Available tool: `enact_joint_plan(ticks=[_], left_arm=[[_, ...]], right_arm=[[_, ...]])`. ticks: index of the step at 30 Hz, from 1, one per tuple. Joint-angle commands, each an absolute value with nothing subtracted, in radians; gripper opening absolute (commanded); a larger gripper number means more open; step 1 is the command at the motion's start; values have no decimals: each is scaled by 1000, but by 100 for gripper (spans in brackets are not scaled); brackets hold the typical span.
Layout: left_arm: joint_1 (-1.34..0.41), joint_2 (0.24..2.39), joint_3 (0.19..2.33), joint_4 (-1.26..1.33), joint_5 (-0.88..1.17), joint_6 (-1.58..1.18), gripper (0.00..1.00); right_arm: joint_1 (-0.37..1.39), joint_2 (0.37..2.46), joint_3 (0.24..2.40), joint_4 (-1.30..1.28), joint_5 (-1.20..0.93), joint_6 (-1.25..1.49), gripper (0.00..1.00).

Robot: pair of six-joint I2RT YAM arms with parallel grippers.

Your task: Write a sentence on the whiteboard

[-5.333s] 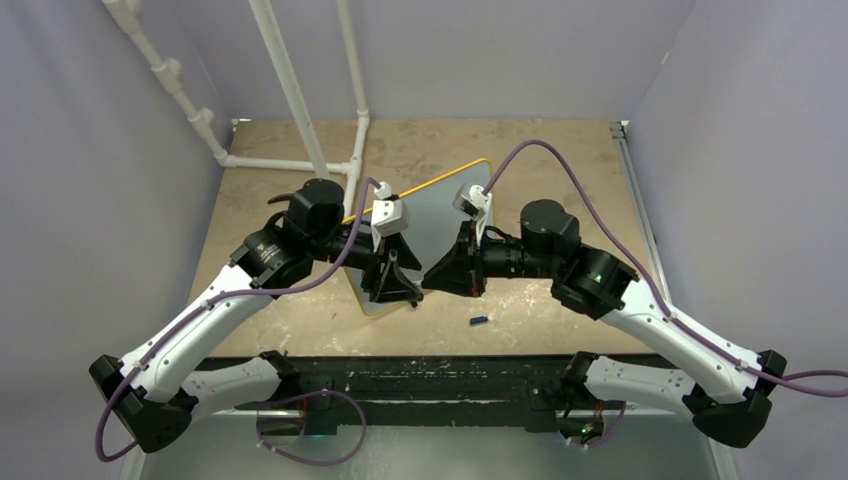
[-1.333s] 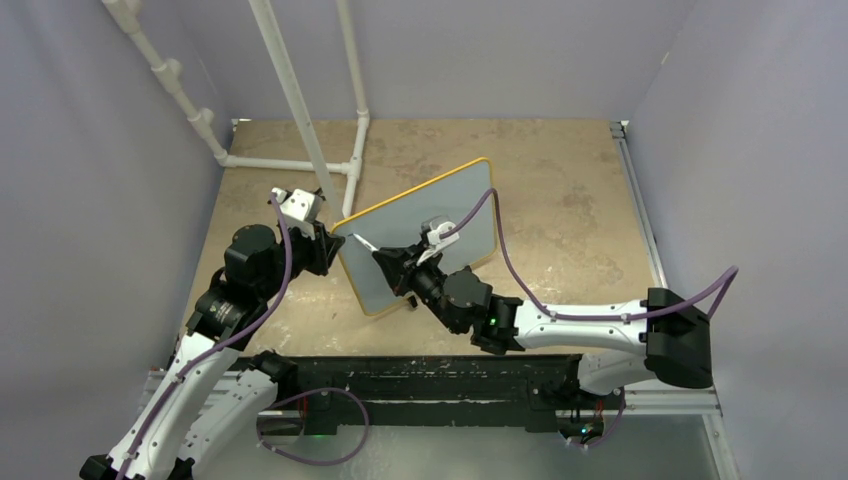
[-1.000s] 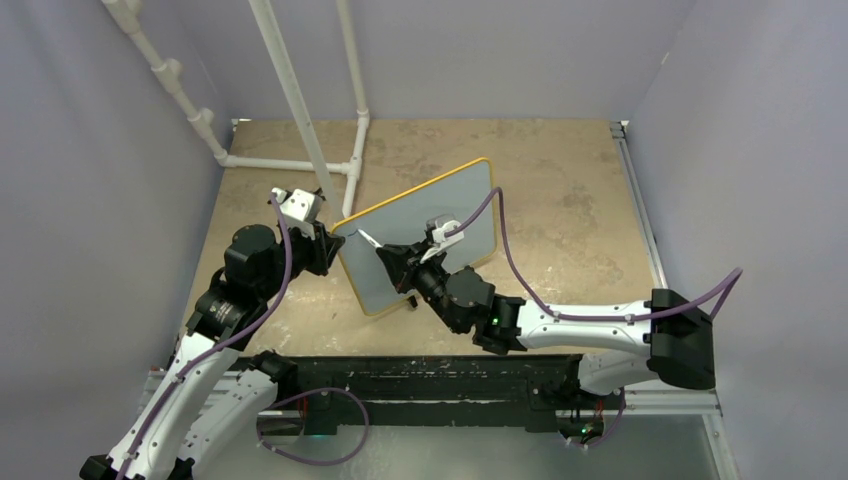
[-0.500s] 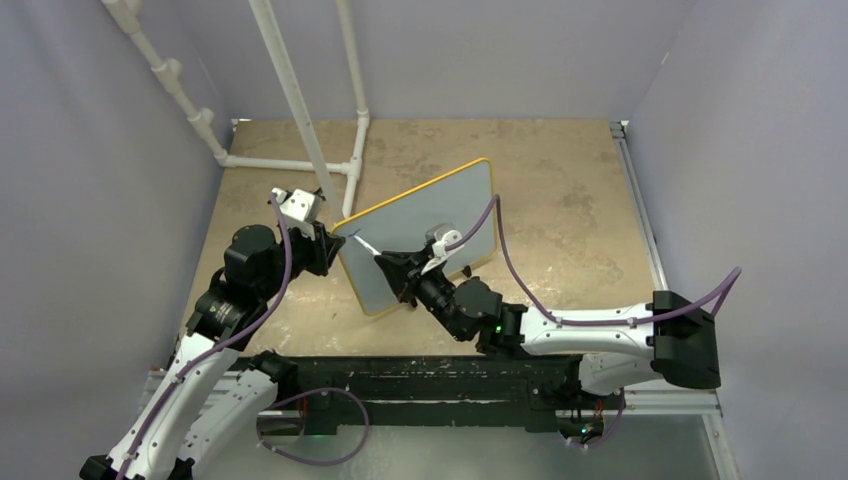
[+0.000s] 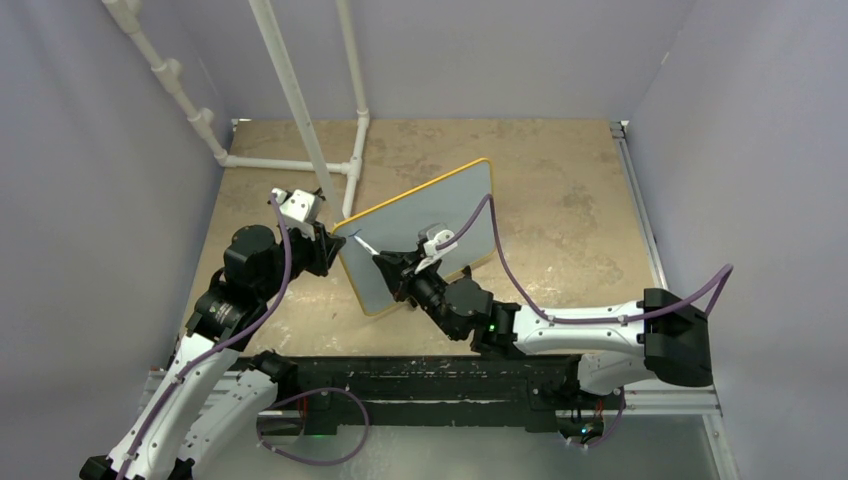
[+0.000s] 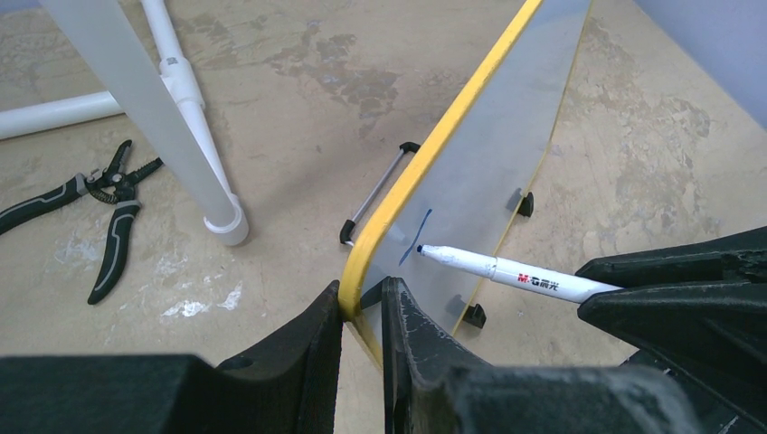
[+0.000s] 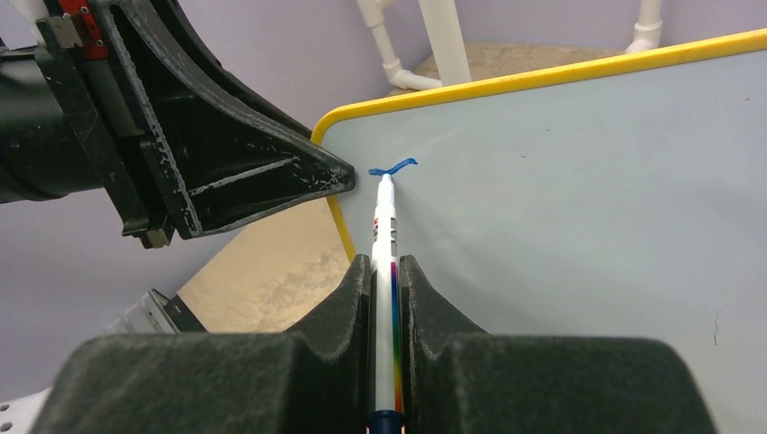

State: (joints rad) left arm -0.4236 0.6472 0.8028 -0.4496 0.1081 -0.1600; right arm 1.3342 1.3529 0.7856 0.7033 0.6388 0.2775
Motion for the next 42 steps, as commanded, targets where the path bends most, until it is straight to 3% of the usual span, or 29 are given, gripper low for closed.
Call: enact_joint_plan(ticks=[1,28,42], left_arm=[[-422,647,788,-438,128,-132,0],[-422,643,793,-441,132,-130,0],[-422,641,794,-442,136,-130,0]], right_arm=[[1336,1357,835,718,673,254,0],[1354,1374,794,593,696,356,0],[1368,1418,836,682,666,297,0]])
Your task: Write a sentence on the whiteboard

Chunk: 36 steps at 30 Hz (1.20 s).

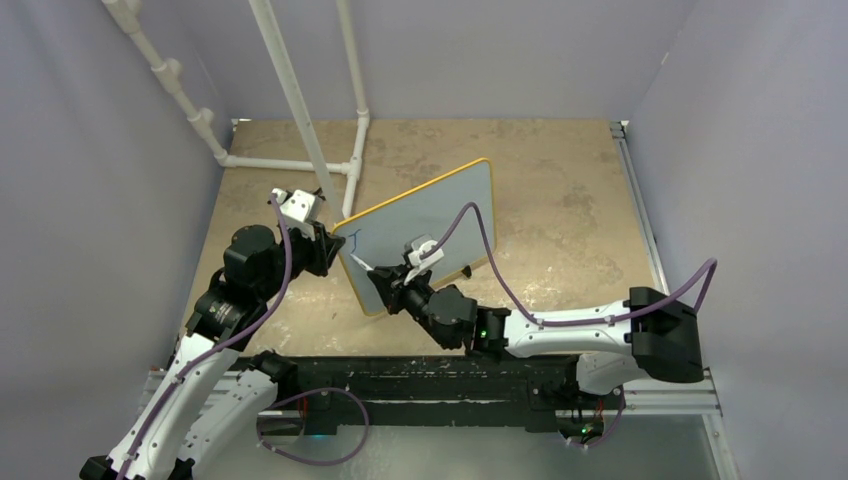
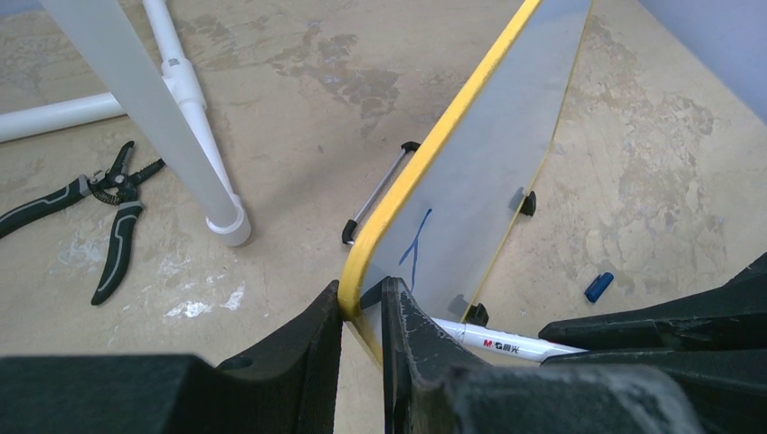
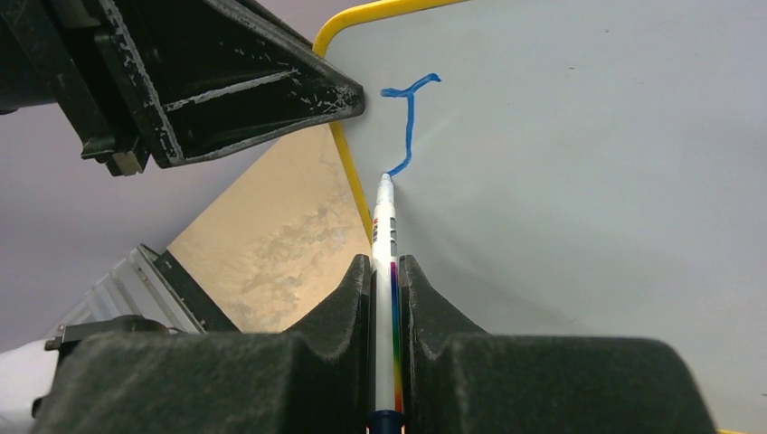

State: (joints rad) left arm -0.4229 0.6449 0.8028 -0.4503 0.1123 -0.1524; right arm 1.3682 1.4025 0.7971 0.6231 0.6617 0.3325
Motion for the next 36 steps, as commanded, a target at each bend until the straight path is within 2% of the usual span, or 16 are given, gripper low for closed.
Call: enact_joint_plan(ticks=[1,11,23,36], left_arm=[[-422,641,794,-443,135,-130,0],[-422,640,793,-440,137,-129,0],[-421,643,791,-440,140,-130,0],[-422,644,789,-438,144,-129,0]], right_arm=[[1367,1419,837,691,665,290,0],[1373,1325,754,817,653,270,0],[1373,1326,748,725,753,322,0],[1371,1350,761,738,787,303,0]])
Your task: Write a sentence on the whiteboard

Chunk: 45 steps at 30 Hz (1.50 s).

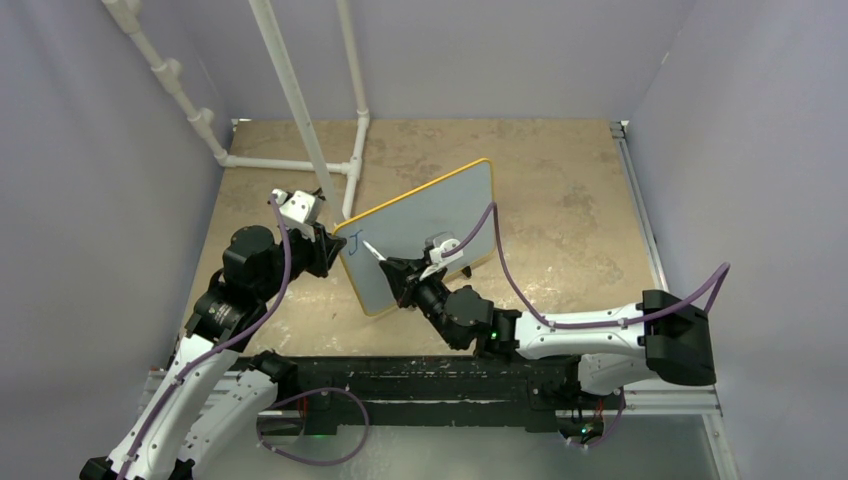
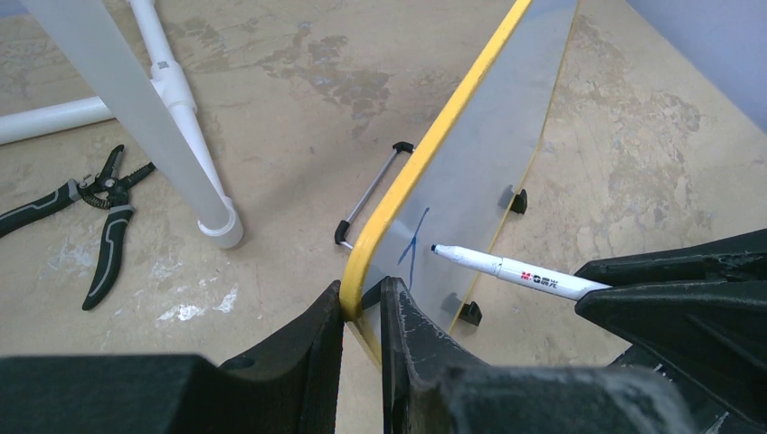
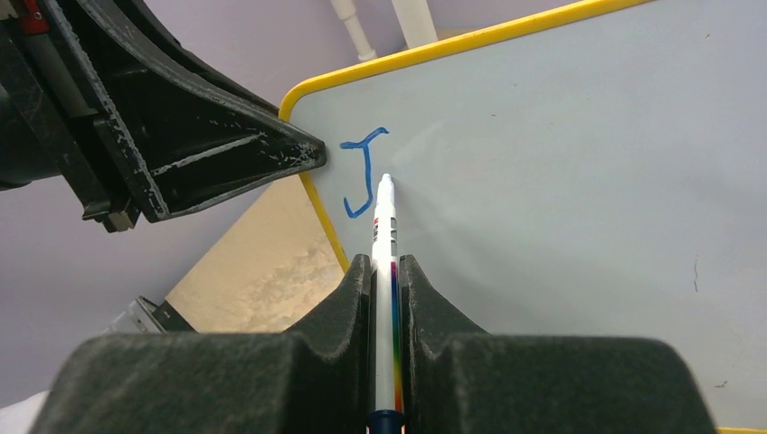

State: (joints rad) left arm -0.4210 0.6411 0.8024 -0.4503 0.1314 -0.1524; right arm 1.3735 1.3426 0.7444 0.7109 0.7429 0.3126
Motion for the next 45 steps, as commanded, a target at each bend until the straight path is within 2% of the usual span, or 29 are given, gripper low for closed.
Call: enact_joint_plan(ticks=[1,30,45], left_arm=[[-422,644,788,-438,144,-129,0],[-422,639,787,-436,150,-130,0],[-422,637,787,-437,151,-129,0]], right_arm=[[1371,1350,760,739,792,302,0],[1372,1382,760,686,777,317,0],[1372,1339,746,630,865,351,0]])
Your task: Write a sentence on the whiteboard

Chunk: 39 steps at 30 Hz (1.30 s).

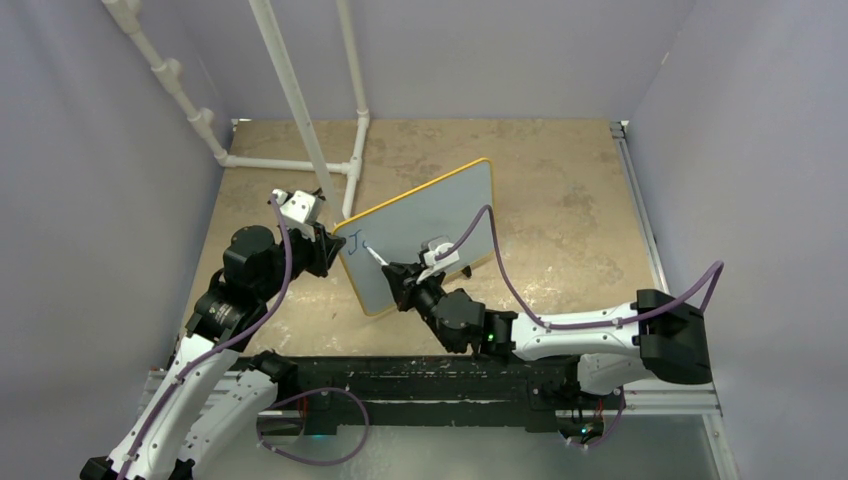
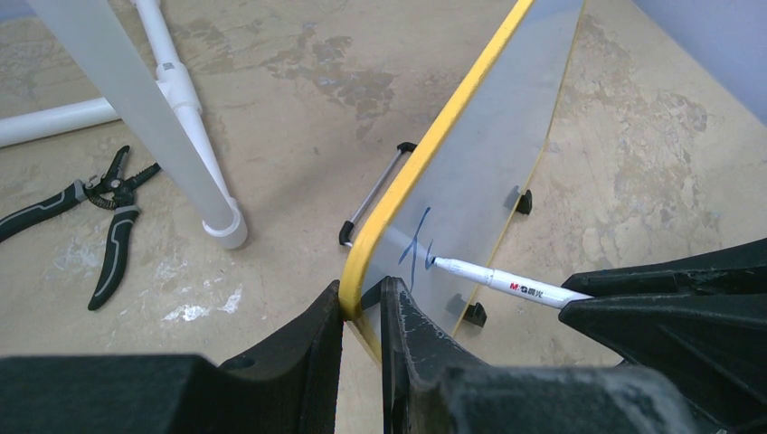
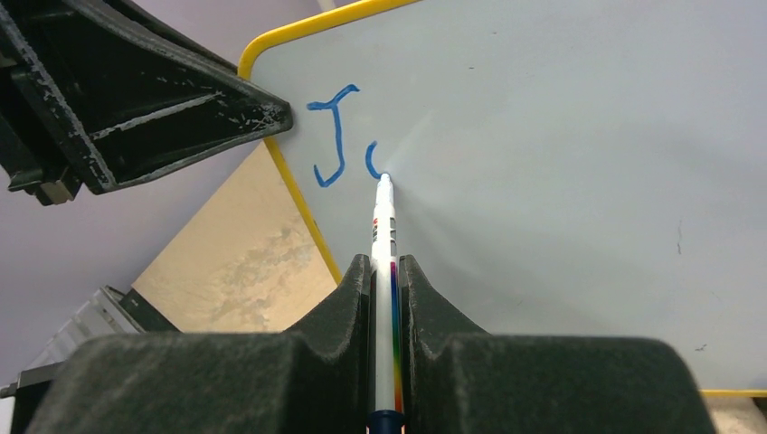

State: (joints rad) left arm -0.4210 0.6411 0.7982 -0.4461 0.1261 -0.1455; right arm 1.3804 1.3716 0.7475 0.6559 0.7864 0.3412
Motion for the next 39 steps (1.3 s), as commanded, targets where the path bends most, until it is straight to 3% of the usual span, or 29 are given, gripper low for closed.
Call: enact_joint_plan(ticks=[1,28,39], left_arm=[[-422,638,787,-437,150,-130,0],[-422,638,787,-437,158,-128,0],[-422,637,786,-437,157,-129,0]], right_arm=[[1372,1335,745,631,866,350,0],[1371,1390,803,760,795,232,0],[1373,1321,742,803,804,233,0]])
